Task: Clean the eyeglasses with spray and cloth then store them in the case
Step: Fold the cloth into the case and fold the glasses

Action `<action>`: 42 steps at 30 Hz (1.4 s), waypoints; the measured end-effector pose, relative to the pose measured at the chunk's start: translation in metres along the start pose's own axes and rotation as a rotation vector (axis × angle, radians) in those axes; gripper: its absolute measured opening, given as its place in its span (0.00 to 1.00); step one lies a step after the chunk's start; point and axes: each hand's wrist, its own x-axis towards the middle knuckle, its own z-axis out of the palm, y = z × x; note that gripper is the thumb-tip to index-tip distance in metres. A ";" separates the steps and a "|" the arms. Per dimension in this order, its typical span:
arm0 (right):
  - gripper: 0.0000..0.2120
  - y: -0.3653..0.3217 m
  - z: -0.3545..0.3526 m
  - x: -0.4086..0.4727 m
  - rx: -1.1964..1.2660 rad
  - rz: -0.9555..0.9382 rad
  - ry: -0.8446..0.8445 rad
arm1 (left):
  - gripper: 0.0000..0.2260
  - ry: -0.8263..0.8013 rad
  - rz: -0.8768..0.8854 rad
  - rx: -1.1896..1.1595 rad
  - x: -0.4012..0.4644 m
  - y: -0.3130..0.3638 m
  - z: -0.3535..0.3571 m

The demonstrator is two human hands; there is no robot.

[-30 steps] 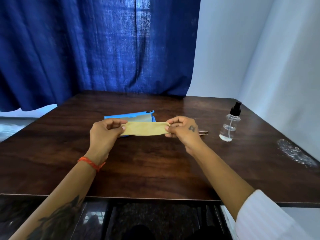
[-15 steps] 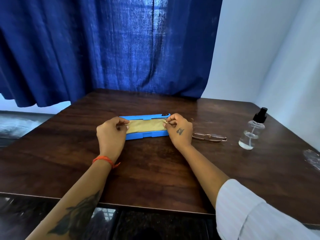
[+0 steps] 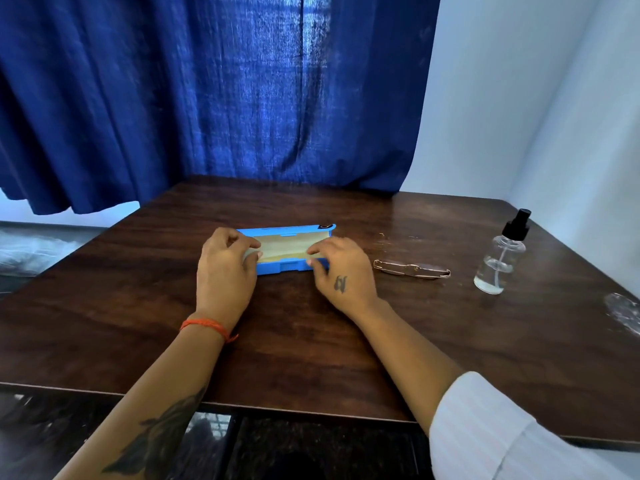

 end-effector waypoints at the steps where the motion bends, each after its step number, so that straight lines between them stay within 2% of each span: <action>1: 0.09 -0.002 0.001 -0.001 -0.014 -0.060 -0.066 | 0.06 -0.027 0.074 0.020 -0.002 0.001 0.000; 3: 0.16 -0.004 0.005 -0.001 -0.064 -0.124 -0.227 | 0.09 -0.137 0.182 0.114 -0.006 0.002 0.003; 5: 0.20 -0.003 0.007 -0.001 -0.107 -0.128 -0.335 | 0.15 -0.256 0.181 0.235 -0.009 0.002 0.008; 9: 0.23 -0.001 0.006 -0.003 -0.124 -0.104 -0.388 | 0.22 -0.350 0.171 0.507 -0.010 -0.001 0.016; 11: 0.24 -0.001 0.006 -0.003 -0.133 -0.097 -0.424 | 0.22 -0.359 0.168 0.531 -0.010 -0.002 0.017; 15: 0.25 0.000 0.005 -0.003 -0.125 -0.092 -0.477 | 0.20 -0.325 0.153 0.379 -0.010 0.000 0.011; 18: 0.21 -0.002 0.000 -0.005 -0.118 -0.110 -0.417 | 0.17 -0.116 0.198 0.210 -0.006 0.005 0.001; 20: 0.18 -0.002 -0.006 -0.006 -0.093 -0.123 -0.308 | 0.19 -0.031 0.191 0.171 0.000 0.004 -0.004; 22: 0.18 -0.002 -0.011 -0.008 -0.065 -0.118 -0.279 | 0.24 -0.070 0.130 0.117 0.010 0.000 -0.005; 25: 0.24 -0.005 -0.009 -0.012 -0.095 -0.111 -0.431 | 0.31 -0.266 -0.046 0.013 0.029 -0.011 0.000; 28: 0.28 -0.005 -0.005 -0.014 -0.135 -0.089 -0.568 | 0.31 -0.355 -0.129 -0.182 0.032 -0.021 0.012; 30: 0.30 -0.003 -0.004 -0.013 -0.145 -0.083 -0.598 | 0.27 -0.305 -0.155 -0.300 0.029 -0.025 0.019; 35: 0.31 -0.002 -0.007 -0.013 -0.125 -0.035 -0.637 | 0.18 -0.140 -0.157 -0.296 0.029 -0.023 0.027; 39: 0.32 -0.003 -0.009 -0.012 -0.142 -0.011 -0.656 | 0.16 -0.027 -0.333 -0.378 0.025 -0.016 0.032; 42: 0.32 -0.004 -0.010 -0.011 -0.152 -0.002 -0.669 | 0.15 -0.007 -0.331 -0.339 0.024 -0.014 0.035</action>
